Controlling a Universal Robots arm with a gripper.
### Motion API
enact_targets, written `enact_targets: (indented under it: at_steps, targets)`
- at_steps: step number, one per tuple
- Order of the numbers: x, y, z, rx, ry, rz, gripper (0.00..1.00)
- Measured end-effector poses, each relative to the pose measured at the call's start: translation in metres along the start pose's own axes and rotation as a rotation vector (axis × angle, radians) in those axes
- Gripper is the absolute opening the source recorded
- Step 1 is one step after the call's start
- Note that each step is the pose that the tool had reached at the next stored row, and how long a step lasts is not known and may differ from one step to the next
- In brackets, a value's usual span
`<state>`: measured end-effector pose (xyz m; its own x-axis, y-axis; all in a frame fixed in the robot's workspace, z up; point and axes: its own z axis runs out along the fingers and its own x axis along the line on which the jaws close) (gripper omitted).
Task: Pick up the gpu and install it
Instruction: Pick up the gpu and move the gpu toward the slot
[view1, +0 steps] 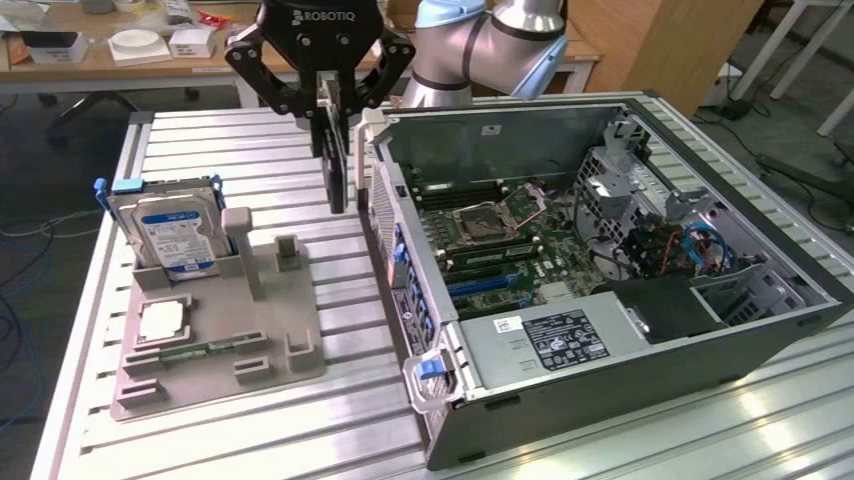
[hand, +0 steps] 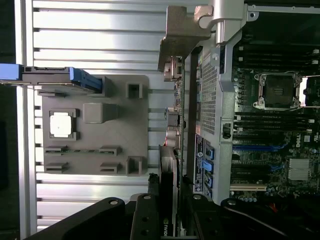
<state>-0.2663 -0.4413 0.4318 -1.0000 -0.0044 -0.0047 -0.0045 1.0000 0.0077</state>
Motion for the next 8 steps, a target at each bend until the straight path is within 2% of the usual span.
enact_targets:
  at_steps: [8]
  targets:
    - [-0.0083, 0.0, 0.0, 0.0, 0.0001, -0.001, 0.26]
